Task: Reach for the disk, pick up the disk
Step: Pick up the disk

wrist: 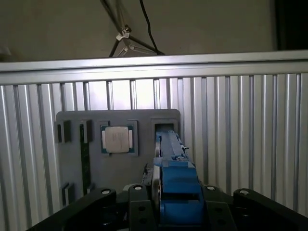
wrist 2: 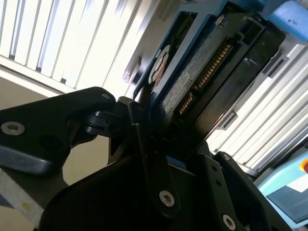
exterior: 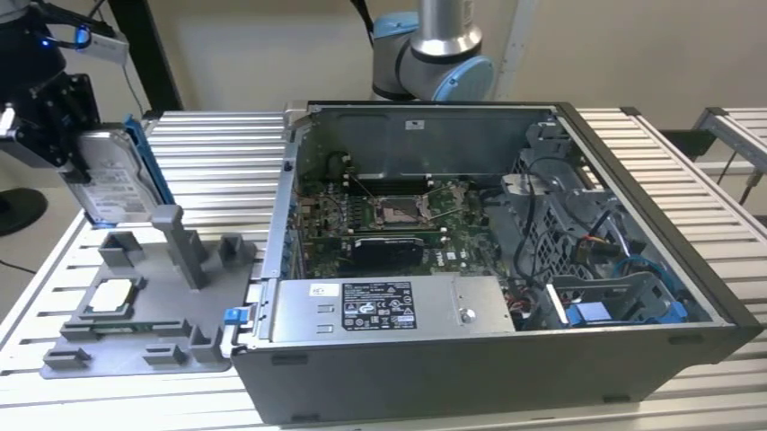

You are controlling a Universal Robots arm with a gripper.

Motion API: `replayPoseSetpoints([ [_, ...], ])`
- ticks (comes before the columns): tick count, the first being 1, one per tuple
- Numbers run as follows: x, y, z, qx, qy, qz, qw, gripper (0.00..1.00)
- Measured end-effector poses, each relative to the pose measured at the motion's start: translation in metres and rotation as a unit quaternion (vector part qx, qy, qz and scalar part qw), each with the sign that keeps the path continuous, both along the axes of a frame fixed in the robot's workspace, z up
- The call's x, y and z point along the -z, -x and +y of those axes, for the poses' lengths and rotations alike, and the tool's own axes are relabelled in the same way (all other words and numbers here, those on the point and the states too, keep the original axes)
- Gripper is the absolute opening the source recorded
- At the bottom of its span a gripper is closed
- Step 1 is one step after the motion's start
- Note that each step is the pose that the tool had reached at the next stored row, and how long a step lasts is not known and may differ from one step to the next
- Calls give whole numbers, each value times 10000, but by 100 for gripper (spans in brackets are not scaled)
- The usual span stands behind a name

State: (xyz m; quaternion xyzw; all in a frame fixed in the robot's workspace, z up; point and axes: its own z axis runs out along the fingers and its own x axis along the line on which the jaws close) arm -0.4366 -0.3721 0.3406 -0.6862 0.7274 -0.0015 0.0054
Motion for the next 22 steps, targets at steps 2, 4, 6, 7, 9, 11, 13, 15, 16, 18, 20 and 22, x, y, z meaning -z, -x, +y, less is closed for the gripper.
replayPoseSetpoints([
  [2,-31,0,0,0,0,0,10000,0],
  [4,-63,0,0,0,0,0,10000,0],
  [6,-97,0,0,0,0,0,10000,0],
  [7,-114,0,0,0,0,0,10000,0],
  [9,-147,0,0,0,0,0,10000,0],
  [11,-180,0,0,0,0,0,10000,0],
  [13,-212,0,0,0,0,0,10000,0],
  [15,-245,0,0,0,0,0,10000,0],
  [16,-262,0,0,0,0,0,10000,0],
  [18,-295,0,0,0,0,0,10000,0],
  [20,-329,0,0,0,0,0,10000,0],
  [22,-363,0,0,0,0,0,10000,0],
])
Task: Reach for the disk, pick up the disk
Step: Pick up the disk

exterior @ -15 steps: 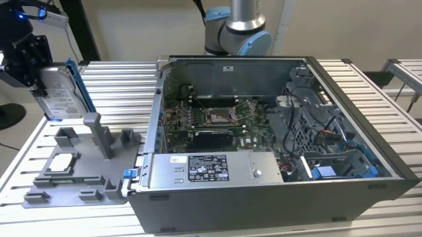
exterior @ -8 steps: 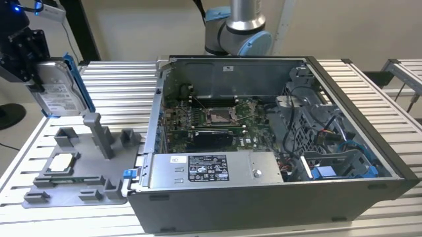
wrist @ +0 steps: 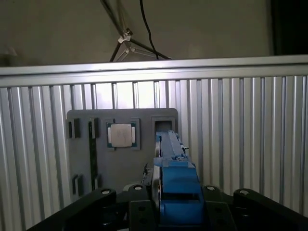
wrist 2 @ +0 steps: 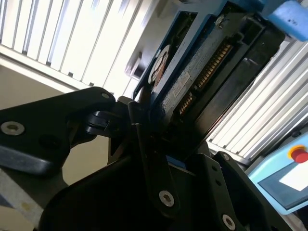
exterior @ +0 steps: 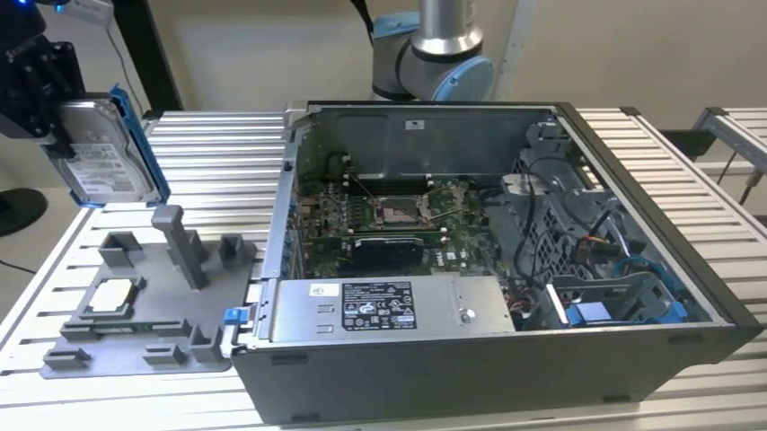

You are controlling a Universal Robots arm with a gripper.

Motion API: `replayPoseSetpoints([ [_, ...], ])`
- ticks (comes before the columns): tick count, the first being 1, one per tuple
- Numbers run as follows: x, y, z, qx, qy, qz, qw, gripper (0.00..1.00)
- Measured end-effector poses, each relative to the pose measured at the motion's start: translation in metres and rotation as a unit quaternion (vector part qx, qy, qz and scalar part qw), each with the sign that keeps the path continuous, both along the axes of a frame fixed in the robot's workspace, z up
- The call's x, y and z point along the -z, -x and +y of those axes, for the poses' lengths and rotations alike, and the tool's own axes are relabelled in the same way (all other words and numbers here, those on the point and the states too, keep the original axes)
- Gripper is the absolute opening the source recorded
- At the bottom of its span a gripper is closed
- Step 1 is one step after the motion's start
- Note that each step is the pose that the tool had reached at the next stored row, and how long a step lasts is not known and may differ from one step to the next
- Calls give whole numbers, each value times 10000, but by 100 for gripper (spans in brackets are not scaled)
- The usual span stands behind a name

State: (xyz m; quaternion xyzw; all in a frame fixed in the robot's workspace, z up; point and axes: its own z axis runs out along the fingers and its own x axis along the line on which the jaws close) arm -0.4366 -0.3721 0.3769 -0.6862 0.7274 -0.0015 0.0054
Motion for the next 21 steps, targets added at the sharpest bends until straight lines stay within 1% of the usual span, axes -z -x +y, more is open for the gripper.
replayPoseSetpoints([
  [21,-364,0,0,0,0,0,10000,0],
])
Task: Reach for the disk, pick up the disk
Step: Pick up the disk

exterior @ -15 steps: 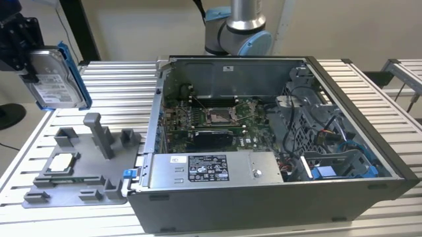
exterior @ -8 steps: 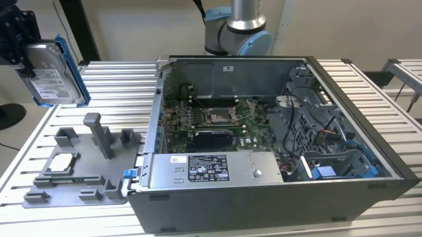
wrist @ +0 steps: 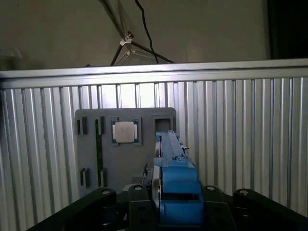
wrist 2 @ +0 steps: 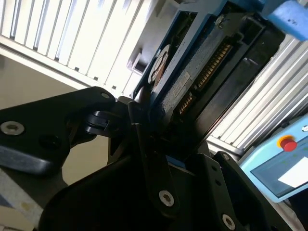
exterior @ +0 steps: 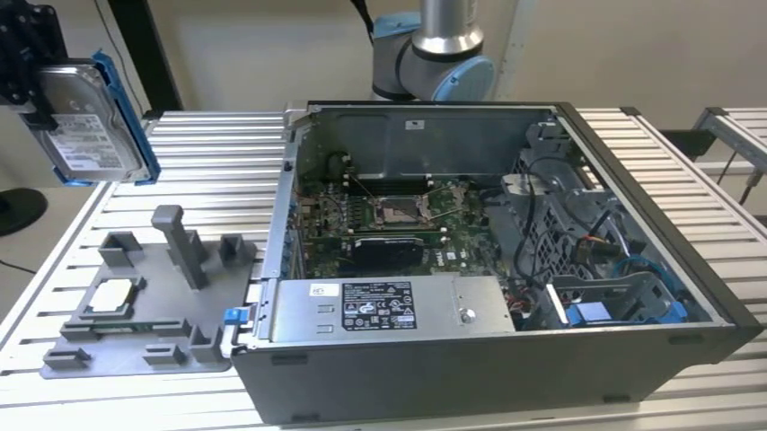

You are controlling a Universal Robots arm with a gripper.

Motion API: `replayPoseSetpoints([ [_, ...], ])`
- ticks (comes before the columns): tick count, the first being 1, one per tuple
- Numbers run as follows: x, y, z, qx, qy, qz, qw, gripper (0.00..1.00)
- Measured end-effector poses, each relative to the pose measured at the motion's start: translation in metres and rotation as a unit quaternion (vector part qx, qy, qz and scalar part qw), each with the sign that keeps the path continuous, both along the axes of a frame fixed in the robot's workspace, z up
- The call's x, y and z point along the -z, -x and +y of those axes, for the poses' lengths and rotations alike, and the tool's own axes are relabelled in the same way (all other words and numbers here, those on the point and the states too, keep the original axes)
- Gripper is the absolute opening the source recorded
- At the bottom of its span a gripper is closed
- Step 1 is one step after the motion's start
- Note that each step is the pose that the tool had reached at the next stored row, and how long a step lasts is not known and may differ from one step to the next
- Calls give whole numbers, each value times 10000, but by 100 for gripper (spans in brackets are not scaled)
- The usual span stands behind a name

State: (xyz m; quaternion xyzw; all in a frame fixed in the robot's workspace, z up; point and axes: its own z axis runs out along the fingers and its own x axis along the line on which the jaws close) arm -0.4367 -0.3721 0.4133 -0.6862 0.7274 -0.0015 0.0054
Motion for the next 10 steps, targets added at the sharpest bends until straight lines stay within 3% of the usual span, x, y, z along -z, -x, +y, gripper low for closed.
replayPoseSetpoints([
  [10,-175,0,0,0,0,0,10000,0],
])
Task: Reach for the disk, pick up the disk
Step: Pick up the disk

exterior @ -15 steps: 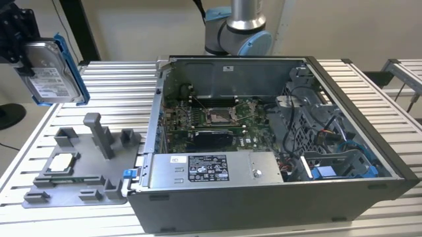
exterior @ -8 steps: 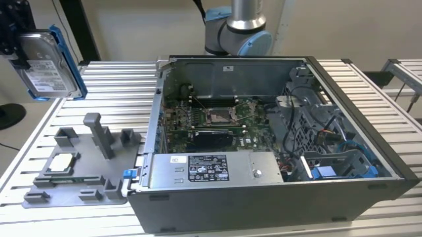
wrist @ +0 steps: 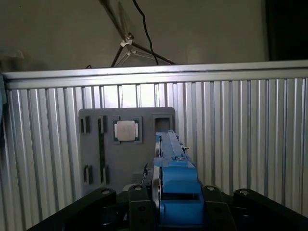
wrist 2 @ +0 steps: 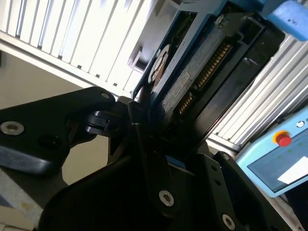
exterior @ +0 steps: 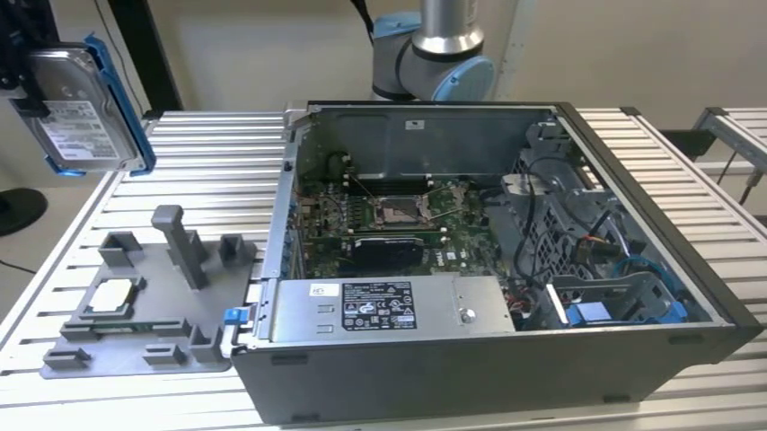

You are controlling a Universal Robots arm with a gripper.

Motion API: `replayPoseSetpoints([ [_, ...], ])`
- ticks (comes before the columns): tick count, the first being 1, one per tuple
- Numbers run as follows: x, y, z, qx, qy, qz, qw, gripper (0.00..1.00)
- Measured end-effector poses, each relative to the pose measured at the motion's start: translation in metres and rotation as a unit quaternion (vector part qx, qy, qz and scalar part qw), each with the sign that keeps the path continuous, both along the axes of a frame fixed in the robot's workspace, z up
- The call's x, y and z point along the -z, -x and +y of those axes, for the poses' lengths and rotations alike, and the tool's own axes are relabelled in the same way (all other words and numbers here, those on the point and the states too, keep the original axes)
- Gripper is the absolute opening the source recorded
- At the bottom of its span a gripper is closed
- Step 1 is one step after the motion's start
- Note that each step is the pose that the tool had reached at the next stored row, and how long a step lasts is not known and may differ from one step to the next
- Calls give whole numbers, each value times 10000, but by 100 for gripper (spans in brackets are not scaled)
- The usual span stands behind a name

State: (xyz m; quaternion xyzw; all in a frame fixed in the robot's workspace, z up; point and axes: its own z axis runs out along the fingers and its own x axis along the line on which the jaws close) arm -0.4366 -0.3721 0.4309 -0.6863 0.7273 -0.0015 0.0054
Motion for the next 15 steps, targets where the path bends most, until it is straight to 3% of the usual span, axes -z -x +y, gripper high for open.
replayPoseSetpoints([
  [15,-239,0,0,0,-3,7,10000,0],
])
